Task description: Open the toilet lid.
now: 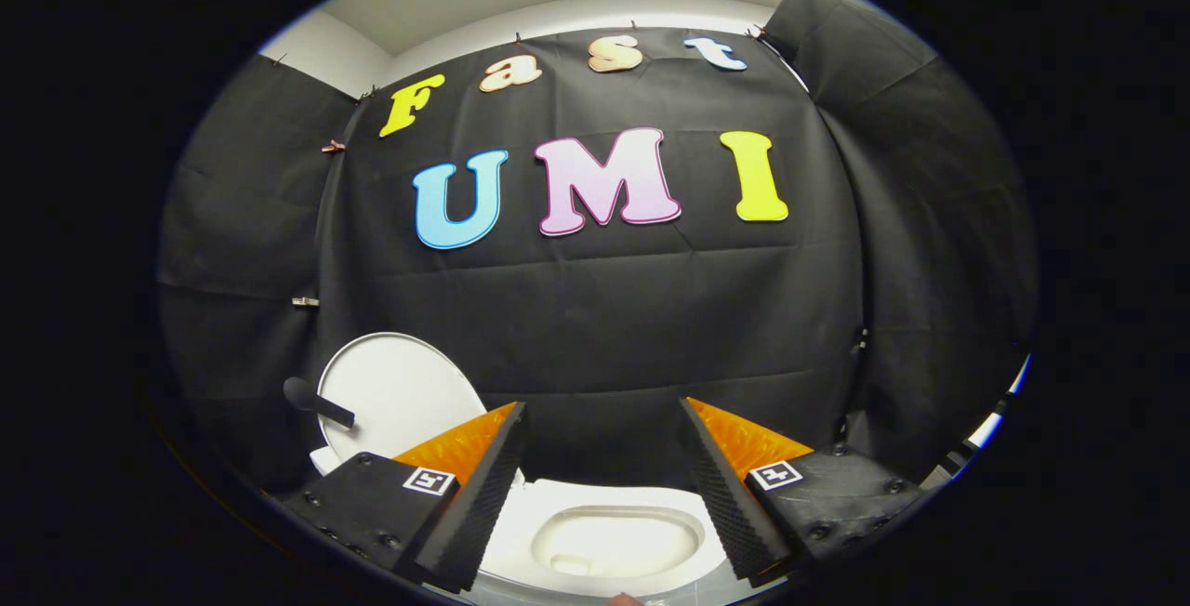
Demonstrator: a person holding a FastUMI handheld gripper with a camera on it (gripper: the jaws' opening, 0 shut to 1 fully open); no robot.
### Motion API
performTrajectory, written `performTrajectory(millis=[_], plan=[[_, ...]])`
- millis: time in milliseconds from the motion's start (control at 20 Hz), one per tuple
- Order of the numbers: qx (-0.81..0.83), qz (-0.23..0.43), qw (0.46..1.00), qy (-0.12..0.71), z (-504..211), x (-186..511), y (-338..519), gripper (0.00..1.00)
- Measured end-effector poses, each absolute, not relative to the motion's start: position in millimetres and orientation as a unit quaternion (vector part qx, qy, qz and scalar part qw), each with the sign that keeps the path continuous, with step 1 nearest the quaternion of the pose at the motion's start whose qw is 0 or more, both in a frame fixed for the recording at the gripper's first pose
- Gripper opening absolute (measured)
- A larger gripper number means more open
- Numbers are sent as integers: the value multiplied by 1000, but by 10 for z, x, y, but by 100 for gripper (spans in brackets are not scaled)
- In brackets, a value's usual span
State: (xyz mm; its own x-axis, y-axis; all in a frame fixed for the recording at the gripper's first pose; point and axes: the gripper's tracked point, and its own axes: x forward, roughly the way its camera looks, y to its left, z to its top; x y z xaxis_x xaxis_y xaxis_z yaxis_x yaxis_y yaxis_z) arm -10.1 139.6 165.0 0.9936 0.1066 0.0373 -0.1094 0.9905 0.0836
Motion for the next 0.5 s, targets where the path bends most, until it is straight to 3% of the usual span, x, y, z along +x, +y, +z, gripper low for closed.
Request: performTrajectory(millis=[500], plan=[[38,59,997,-16,1645,-111,1415,99]])
